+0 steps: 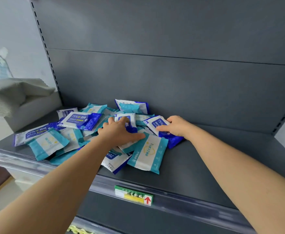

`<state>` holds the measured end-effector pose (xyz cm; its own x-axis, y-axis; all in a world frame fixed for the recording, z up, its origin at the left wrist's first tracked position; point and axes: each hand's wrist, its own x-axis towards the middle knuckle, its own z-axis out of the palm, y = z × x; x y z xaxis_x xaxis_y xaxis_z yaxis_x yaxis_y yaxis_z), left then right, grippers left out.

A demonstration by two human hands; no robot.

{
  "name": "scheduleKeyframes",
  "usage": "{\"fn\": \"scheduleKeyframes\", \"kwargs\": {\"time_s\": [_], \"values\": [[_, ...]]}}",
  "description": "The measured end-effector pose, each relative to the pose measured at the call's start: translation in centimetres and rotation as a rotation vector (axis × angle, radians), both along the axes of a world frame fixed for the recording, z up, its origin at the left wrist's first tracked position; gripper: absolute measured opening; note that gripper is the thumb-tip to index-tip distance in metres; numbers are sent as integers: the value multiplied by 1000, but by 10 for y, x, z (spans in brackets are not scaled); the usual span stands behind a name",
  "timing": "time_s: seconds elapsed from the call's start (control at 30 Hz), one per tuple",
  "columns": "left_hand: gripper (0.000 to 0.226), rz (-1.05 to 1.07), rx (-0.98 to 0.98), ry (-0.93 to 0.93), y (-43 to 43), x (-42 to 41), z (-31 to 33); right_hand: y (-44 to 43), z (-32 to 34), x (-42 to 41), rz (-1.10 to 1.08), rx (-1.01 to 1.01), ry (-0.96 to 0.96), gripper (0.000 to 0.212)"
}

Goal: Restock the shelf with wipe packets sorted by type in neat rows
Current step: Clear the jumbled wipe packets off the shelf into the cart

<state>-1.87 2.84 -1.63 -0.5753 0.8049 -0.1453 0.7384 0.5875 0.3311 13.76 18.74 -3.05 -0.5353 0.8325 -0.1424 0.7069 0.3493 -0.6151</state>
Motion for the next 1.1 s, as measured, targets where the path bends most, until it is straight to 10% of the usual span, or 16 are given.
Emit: {"fn": "scheduleKeyframes", "kwargs": {"time_s": [0.27,0.43,0.77,0.93,1.1], "values": [[45,-124,-23,-153,8,20,-10,1,5,11,-36,-92,89,28],[28,15,300,-402,12,16,-2,10,11,9,-144,-206,236,38],[40,223,158,-138,19,-8,9,16,12,-17,-121,-333,337,21],[101,226,99,-208,20,-2,12,8,10,-24,-73,-404,331,26],[68,215,75,-263,20,-1,10,0,13,-17,-83,-431,313,26]]}}
